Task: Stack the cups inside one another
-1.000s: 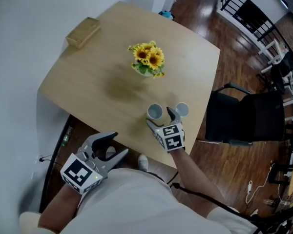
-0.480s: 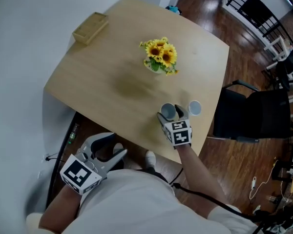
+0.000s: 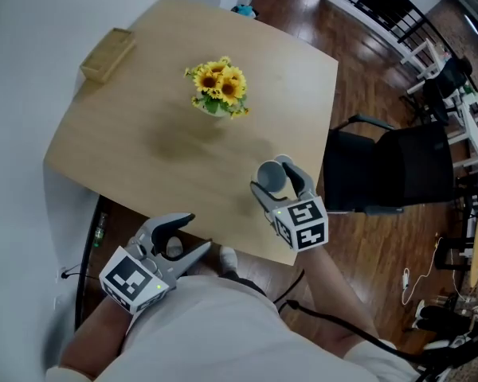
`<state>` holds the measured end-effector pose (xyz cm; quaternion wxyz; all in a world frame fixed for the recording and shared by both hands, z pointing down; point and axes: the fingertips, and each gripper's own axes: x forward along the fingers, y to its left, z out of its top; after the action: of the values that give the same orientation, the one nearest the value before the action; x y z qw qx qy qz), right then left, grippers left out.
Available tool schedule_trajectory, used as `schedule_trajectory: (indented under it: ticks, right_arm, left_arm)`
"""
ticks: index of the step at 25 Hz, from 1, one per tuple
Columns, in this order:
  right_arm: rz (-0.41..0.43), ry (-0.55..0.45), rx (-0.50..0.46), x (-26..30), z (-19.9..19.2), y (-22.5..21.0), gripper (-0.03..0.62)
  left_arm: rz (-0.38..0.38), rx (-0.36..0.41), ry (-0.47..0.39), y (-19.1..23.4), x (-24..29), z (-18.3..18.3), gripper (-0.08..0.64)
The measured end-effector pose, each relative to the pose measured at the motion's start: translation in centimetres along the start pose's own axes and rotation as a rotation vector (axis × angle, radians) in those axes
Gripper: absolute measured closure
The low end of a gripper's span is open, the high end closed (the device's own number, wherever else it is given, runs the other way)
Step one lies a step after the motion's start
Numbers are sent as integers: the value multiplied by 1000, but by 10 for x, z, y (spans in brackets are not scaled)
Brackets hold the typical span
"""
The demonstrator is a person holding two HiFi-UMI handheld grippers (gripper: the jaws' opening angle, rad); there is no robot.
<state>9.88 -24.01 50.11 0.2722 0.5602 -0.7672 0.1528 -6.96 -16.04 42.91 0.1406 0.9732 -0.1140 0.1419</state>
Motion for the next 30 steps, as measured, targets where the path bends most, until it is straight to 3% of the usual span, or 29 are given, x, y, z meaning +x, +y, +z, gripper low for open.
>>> schedule_trajectory:
  ticks: [5, 13, 28, 30]
  right_arm:
    - [-43, 4, 25, -22, -4, -44, 229]
    - [-49, 23, 36, -19, -15, -89, 229]
    - [42, 109, 21, 46, -72, -97, 223]
    - [60, 102, 27, 46, -74, -96, 197]
  left_arm:
    - [-21, 11, -3, -12, 15, 8, 337]
    - [9, 16, -20, -16, 28, 14, 337]
    - [161, -6, -6, -21, 19, 8, 337]
    - [173, 0, -1, -25, 20, 10, 337]
